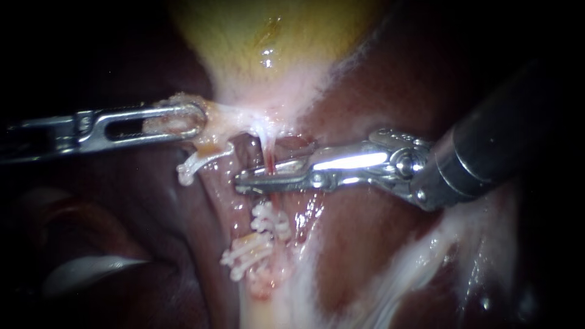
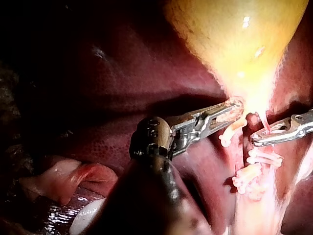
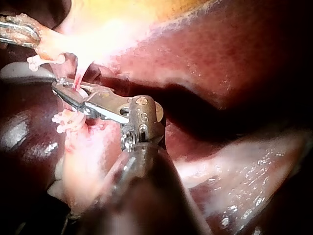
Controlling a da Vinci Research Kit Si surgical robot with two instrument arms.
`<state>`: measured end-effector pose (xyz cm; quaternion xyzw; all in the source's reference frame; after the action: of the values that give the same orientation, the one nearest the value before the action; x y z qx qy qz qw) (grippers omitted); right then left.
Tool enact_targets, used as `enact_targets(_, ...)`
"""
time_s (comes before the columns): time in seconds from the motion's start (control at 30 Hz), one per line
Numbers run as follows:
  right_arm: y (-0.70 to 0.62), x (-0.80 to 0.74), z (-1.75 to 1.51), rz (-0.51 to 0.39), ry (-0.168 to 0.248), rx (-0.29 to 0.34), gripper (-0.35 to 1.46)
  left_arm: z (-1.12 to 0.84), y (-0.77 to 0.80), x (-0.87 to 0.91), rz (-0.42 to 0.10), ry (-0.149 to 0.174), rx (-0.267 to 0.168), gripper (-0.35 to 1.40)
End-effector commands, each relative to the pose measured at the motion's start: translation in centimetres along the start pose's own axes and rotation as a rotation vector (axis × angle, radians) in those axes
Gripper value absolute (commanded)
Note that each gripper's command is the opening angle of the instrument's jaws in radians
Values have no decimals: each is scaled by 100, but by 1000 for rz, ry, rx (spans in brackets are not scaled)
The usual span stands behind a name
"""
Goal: Going back third clip right tube
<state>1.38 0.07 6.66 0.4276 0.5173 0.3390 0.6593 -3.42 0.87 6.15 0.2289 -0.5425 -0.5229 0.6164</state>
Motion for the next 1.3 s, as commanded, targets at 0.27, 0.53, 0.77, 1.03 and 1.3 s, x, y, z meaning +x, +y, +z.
enact_targets(0.27, -3, -1, 1, -1, -10, 20, -35, 0, 0, 0, 0, 0, 0, -35)
enact_targets(0.53, -10, -3, 16, -85, -9, 16, 39, 1, -1, 1, -5, -1, -1, -35)
enact_targets(0.77, -3, -12, 25, -98, -1, -8, 48, 1, -5, 2, -5, -1, -1, -35)
enact_targets(1.03, 5, -12, 22, -134, 7, -33, 49, 1, -7, 3, -5, -1, -2, -35)
enact_targets(1.3, 17, -16, 11, -194, 8, -52, 50, 1, -7, 4, -10, -2, -2, -35)
